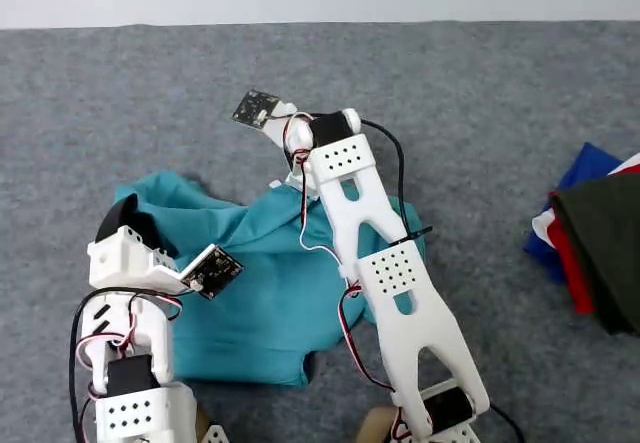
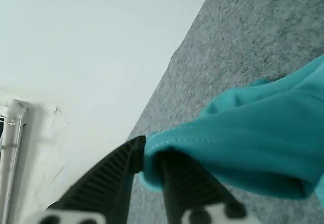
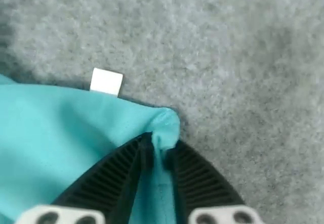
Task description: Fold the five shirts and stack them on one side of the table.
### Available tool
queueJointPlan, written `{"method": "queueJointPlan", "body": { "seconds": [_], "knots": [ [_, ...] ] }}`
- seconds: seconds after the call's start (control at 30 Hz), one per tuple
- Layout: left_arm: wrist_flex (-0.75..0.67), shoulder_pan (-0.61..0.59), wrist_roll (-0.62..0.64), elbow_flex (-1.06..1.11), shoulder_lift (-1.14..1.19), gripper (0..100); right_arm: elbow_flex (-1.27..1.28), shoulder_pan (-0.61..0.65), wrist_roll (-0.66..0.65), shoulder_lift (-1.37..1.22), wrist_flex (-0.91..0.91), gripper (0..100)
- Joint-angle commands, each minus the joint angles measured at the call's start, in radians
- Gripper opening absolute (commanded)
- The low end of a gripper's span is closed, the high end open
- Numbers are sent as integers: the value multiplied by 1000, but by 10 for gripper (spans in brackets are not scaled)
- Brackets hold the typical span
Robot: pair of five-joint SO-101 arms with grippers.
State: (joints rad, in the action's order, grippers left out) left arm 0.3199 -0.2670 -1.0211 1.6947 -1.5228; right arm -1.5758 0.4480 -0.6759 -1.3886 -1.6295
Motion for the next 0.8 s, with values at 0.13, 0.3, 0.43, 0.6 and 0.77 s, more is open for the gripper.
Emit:
{"method": "queueJointPlan", "body": {
  "seconds": [0.13, 0.3, 0.43, 0.6, 0.77],
  "knots": [
    [2, -5, -3, -5, -3, 3, -78, 13, -20, 47, -10, 11],
    [28, -2, -3, -5, -8, 3, -107, 16, -87, 139, -88, 11],
    [25, -6, -3, -5, -9, 3, -106, 12, -95, 251, -148, 11],
    [21, -2, -3, -5, -9, 3, -103, -2, -92, 380, -165, 11],
    [21, -5, -3, -5, -9, 3, 44, -7, -95, 515, -168, 11]
  ]
}}
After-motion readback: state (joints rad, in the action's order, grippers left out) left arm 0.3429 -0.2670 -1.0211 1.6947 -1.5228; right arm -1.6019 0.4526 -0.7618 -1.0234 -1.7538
